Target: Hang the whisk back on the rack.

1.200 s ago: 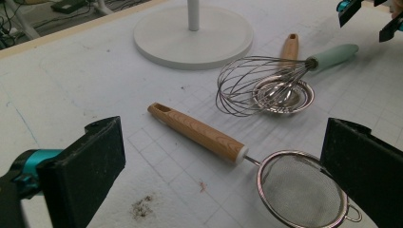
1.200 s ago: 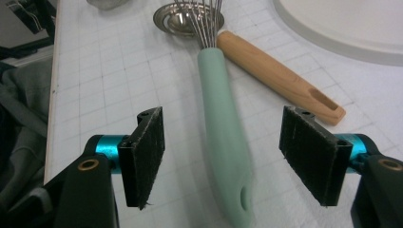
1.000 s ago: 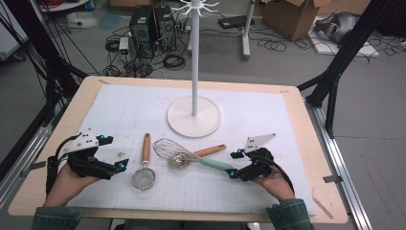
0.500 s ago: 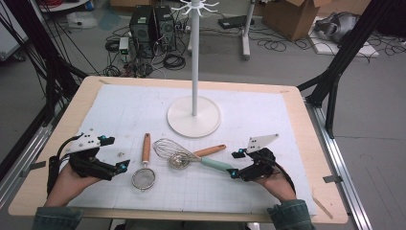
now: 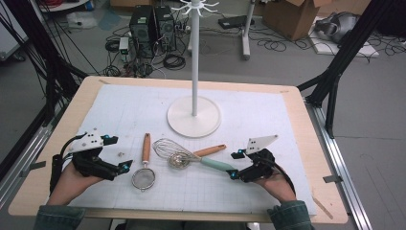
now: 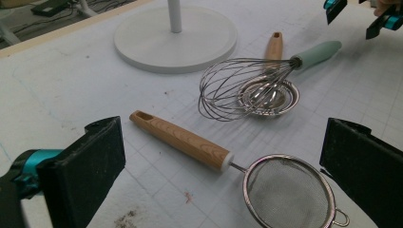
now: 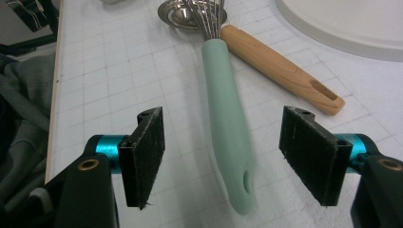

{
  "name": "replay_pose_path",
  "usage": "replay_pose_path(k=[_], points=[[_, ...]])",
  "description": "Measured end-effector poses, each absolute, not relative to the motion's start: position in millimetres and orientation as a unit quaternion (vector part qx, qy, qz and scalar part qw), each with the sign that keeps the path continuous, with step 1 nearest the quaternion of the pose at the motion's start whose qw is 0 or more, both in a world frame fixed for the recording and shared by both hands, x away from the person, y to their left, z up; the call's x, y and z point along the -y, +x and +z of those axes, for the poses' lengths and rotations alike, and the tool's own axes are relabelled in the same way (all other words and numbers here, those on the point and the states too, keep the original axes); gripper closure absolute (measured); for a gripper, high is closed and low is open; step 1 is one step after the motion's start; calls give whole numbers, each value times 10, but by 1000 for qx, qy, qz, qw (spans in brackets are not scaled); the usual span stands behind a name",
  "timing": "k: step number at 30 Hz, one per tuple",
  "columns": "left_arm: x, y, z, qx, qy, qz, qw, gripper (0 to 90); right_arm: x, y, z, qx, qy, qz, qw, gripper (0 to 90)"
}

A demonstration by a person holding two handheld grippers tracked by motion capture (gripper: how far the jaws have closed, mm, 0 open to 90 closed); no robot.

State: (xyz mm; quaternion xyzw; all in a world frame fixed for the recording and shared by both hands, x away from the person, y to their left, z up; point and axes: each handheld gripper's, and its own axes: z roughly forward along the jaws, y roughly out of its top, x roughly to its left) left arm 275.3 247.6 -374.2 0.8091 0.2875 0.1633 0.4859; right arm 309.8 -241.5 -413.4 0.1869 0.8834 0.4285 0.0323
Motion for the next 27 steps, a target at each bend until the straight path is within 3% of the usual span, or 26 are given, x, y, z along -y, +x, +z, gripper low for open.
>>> replay_pose_path(k=[17, 27], points=[[-2195, 2836, -3717, -230, 831, 143, 486, 24, 2320, 3149, -4294, -888, 173, 424, 28, 335], [-1960, 2922, -3693, -192, 840, 116, 494, 89, 2183, 3234, -4346, -891, 152, 428, 19, 379]])
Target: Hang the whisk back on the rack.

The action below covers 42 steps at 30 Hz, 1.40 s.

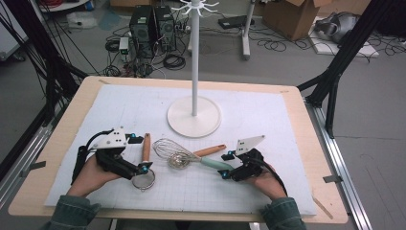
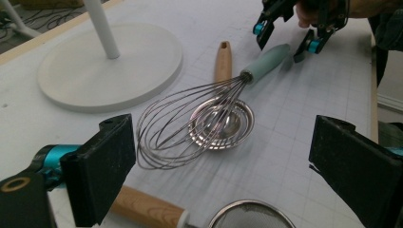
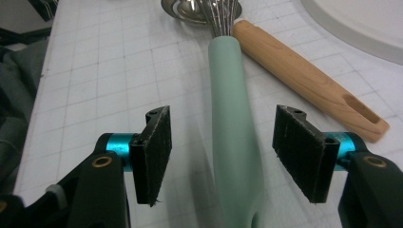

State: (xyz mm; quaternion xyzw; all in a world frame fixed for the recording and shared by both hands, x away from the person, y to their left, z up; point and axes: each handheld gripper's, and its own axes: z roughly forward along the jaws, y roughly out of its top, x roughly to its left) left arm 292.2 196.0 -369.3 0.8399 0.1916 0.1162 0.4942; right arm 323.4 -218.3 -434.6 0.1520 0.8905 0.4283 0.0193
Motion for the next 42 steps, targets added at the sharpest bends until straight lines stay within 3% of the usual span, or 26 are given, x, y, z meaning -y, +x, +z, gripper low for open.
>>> replay_pose_path(k=[10, 16, 35, 42], points=[[-1694, 3022, -3638, -159, 846, 98, 499, 133, 1995, 3346, -4419, -906, 131, 403, 20, 493], [-1577, 3066, -3635, -147, 851, 93, 496, 157, 1928, 3362, -4432, -915, 108, 386, 35, 655], [-1055, 3133, -3663, -94, 880, 51, 463, 379, 1839, 3269, -4059, -917, 102, 384, 28, 672], [-846, 3167, -3687, -74, 891, 41, 447, 417, 1808, 3241, -3943, -922, 95, 376, 25, 673]])
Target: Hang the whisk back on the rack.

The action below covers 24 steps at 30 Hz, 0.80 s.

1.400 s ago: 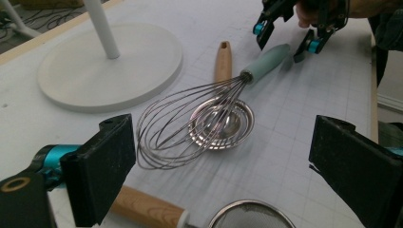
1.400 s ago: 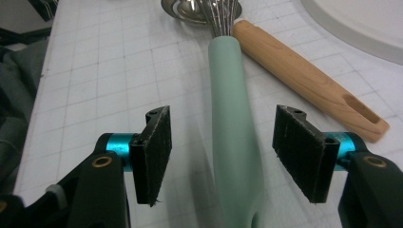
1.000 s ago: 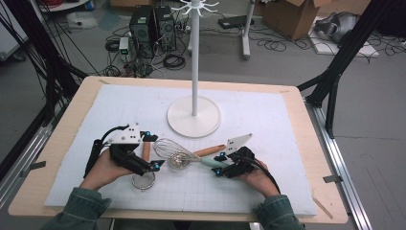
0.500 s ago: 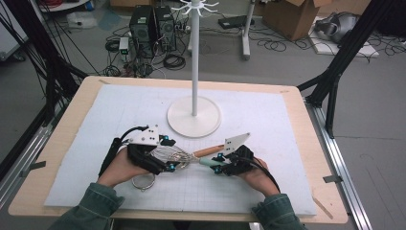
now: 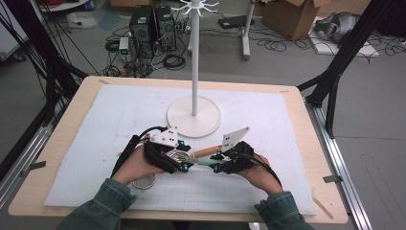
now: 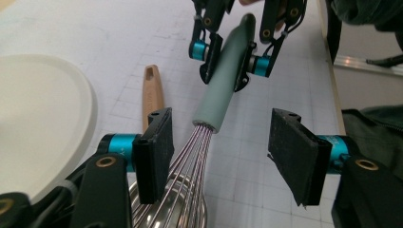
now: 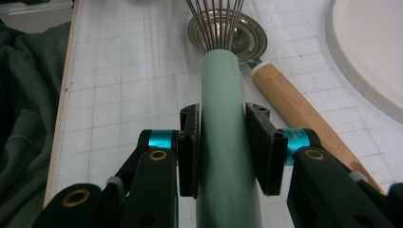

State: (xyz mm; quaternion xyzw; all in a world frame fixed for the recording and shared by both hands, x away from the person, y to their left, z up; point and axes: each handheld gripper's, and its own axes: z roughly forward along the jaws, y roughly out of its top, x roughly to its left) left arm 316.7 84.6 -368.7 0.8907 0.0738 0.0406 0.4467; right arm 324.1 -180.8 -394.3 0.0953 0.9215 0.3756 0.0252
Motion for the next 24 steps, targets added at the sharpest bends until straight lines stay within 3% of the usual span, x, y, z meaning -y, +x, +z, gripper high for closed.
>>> replay_pose_path(k=[24], points=[[-580, 3250, -3871, -53, 912, 35, 406, 510, 1627, 3186, -3630, -936, 88, 340, 29, 673]])
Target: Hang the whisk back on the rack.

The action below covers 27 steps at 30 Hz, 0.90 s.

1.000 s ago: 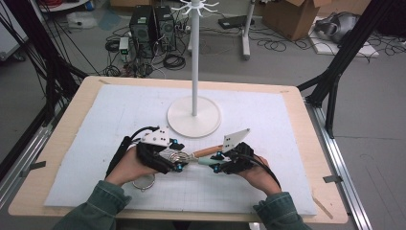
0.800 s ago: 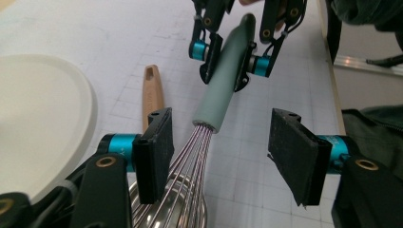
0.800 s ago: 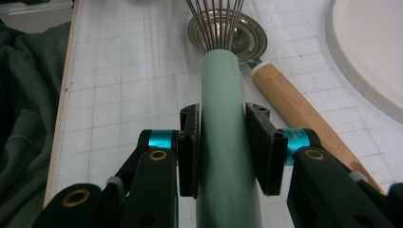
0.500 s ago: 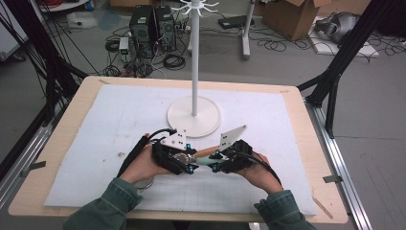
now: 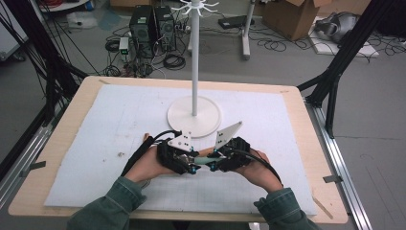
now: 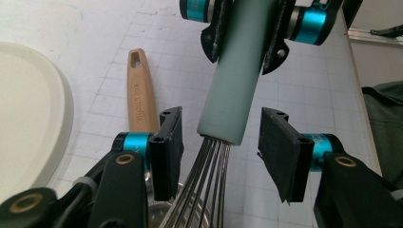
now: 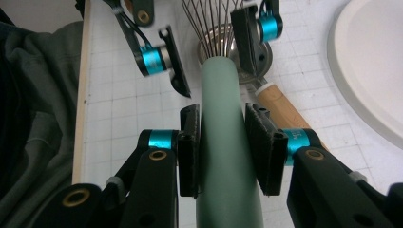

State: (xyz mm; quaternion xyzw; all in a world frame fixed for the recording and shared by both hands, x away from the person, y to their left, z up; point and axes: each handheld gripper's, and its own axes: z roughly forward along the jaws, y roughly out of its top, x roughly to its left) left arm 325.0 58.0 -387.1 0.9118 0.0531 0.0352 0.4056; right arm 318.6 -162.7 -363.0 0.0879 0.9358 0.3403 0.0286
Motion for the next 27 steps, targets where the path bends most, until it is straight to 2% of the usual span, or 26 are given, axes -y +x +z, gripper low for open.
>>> replay_pose_path(k=[8, 12, 16, 18, 24, 27], points=[[-516, 3254, -3850, -52, 914, 28, 401, 571, 1581, 3169, -3509, -937, 79, 340, 28, 673], [-503, 3256, -3809, -43, 915, 24, 399, 650, 1568, 3155, -3463, -937, 77, 339, 31, 672], [-495, 3250, -3764, -37, 914, 25, 404, 663, 1616, 3157, -3424, -930, 75, 359, 31, 661], [-492, 3247, -3747, -40, 913, 31, 404, 671, 1661, 3155, -3393, -924, 76, 373, 30, 593], [-534, 3260, -3665, -44, 909, 31, 414, 680, 1908, 3122, -3309, -895, 103, 432, 37, 471], [-574, 3265, -3613, -46, 904, 32, 424, 682, 2017, 3094, -3292, -878, 116, 461, 44, 441]])
